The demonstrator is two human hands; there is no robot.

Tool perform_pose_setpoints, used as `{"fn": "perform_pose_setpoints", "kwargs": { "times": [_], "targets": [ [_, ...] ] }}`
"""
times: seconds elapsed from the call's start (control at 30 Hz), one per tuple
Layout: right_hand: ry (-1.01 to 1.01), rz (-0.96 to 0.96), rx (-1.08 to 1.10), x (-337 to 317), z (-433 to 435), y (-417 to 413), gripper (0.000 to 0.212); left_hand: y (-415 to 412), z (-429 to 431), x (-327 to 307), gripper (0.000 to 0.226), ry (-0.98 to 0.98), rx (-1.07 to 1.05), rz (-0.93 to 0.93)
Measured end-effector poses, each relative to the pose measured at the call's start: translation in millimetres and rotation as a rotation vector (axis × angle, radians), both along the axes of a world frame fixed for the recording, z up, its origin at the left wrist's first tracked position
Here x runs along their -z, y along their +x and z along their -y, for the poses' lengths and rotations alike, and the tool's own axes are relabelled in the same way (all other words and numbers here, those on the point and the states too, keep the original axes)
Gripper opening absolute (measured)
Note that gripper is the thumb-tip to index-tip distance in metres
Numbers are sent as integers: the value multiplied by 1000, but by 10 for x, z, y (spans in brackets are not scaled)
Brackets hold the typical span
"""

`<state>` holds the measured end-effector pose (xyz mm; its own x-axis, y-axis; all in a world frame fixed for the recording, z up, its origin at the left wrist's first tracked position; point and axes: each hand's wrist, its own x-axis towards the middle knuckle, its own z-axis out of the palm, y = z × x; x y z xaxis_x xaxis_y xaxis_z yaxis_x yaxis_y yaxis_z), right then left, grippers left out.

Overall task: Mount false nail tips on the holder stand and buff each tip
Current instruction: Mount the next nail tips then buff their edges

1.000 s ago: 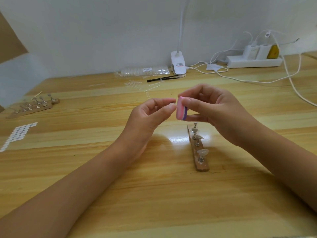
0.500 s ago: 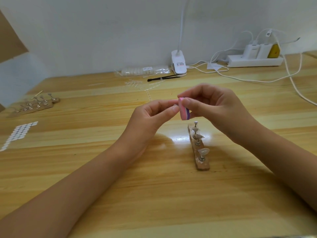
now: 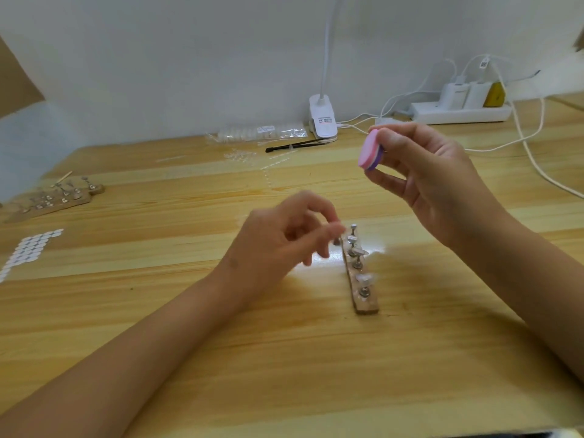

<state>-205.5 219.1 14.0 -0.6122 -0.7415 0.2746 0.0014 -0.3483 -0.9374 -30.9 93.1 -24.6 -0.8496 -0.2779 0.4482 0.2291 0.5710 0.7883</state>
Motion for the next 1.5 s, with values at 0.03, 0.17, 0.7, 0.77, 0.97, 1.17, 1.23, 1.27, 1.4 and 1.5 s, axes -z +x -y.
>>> {"fn": "perform_pose_setpoints", "kwargs": {
  "times": [0.03, 0.17, 0.7, 0.77, 0.97, 1.17, 1.23, 1.27, 1.4, 1.5],
  "targets": [
    [3, 7, 3, 6, 2, -7, 7, -5, -18, 23, 11, -49, 9, 21],
    [31, -5, -4, 46, 27, 2, 8, -39, -57, 85, 9, -109, 20, 57],
    [41, -21, -19, 59, 35, -3, 9, -122, -112, 130, 12, -235, 68, 59],
    [37, -16, -18, 56, 35, -8, 10, -118, -94, 136, 12, -237, 61, 85],
    [33, -11, -9, 45, 27, -21, 10, -92, -80, 125, 21, -286, 44, 100],
    [49, -19, -12, 55, 32, -16, 11, -50, -88, 70, 21, -278, 46, 65],
    [52, -19, -16, 58, 33, -20, 11, -27, -86, 51, 21, -354, 43, 39],
    [53, -18, -17, 62, 33, -23, 11, -16, -90, 42, 22, -424, 37, 24],
    [63, -25, -22, 72, 39, -33, 14, -11, -100, 49, 25, -526, 46, -5],
    [68, -30, -30, 81, 41, -36, 15, -28, -120, 59, 27, -610, 64, -29]
  ]
}}
